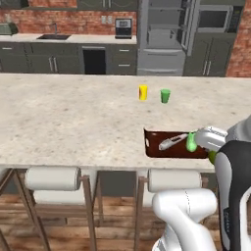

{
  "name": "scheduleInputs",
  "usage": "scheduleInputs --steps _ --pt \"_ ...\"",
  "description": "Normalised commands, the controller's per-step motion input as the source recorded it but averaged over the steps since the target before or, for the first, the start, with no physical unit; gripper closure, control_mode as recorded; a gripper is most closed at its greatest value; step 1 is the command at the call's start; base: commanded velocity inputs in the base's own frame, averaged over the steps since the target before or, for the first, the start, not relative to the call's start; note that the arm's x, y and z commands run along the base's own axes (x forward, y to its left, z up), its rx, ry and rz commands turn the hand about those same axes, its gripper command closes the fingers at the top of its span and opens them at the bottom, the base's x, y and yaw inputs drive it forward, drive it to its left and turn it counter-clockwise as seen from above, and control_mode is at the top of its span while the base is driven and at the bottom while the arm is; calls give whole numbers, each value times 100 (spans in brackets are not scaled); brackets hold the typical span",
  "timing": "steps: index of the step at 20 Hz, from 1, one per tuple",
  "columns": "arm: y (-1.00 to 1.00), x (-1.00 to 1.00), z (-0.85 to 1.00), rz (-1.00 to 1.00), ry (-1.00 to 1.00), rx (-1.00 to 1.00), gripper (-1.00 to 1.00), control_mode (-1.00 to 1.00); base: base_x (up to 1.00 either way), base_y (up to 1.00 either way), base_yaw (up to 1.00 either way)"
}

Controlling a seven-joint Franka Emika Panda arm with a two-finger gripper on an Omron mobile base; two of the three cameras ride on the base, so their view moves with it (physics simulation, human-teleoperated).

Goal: Gather the lime and corn from the fridge and place them on a tray on the dining counter. Then gather the steaks from the fridge and place them on the other tray.

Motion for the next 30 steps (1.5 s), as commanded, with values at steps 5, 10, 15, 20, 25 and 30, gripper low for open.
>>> scheduleInputs --steps 5,10,15,20,25,30 --pt "0 0 0 0 0 0 100 100 79 16 -35" --pt "0 80 0 -2 5 1 100 -100 17 0 -1" --pt "-4 100 -11 1 4 4 100 -100 0 0 0" --pt "-16 98 -58 7 2 6 100 -100 0 0 0" --pt "-7 78 -59 3 1 -2 100 -100 0 0 0" --pt "13 79 -34 -3 4 -8 100 -100 0 0 0"
